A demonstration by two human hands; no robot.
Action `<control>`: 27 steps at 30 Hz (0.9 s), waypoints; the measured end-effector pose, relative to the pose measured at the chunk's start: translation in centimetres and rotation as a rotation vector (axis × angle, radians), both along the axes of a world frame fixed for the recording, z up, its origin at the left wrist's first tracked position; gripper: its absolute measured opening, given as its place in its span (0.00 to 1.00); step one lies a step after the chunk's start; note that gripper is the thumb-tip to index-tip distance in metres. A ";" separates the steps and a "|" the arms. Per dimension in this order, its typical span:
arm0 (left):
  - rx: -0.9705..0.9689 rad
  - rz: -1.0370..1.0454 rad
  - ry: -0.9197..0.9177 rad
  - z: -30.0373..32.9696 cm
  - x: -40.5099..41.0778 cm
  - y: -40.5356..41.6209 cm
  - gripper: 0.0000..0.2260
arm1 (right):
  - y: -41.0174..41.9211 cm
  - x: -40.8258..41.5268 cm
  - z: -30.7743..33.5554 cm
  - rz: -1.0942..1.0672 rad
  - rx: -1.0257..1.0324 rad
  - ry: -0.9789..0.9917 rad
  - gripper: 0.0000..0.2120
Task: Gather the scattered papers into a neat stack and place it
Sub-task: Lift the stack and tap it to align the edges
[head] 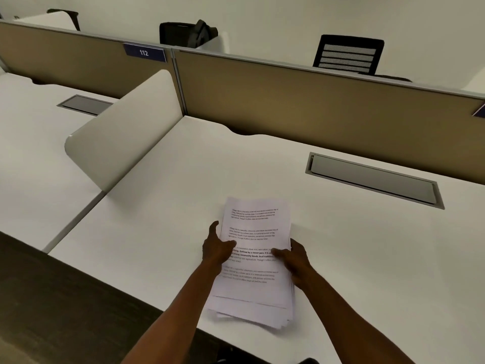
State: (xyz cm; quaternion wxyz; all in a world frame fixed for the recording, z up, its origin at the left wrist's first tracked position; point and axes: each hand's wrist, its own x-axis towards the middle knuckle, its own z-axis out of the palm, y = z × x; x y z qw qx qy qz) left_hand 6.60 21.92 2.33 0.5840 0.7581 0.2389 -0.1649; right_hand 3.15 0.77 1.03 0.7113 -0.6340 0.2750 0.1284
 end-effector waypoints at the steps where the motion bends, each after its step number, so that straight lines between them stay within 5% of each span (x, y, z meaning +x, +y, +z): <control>1: -0.042 0.021 0.009 0.2 0.3 -0.4 0.39 | -1.0 -0.1 0.6 -0.017 0.002 -0.035 0.18; 4: -0.287 -0.001 -0.021 1.8 1.3 -2.4 0.32 | -4.3 -0.5 3.5 -0.075 -0.034 -0.159 0.17; 8: -0.421 -0.173 -0.288 5.5 2.1 -6.9 0.16 | -8.6 -0.9 8.5 -0.140 -0.155 -0.380 0.15; 16: -0.595 -0.353 -0.506 9.3 1.5 -14.1 0.13 | -15.1 -4.8 12.6 -0.254 -0.230 -0.603 0.11; 23: -0.432 -0.443 -0.337 4.9 -1.5 -17.0 0.17 | -16.8 -8.7 6.4 -0.330 -0.169 -0.438 0.19; 27: -0.360 -0.431 -0.354 4.6 -2.4 -18.4 0.15 | -16.8 -9.0 5.4 -0.426 -0.165 -0.391 0.14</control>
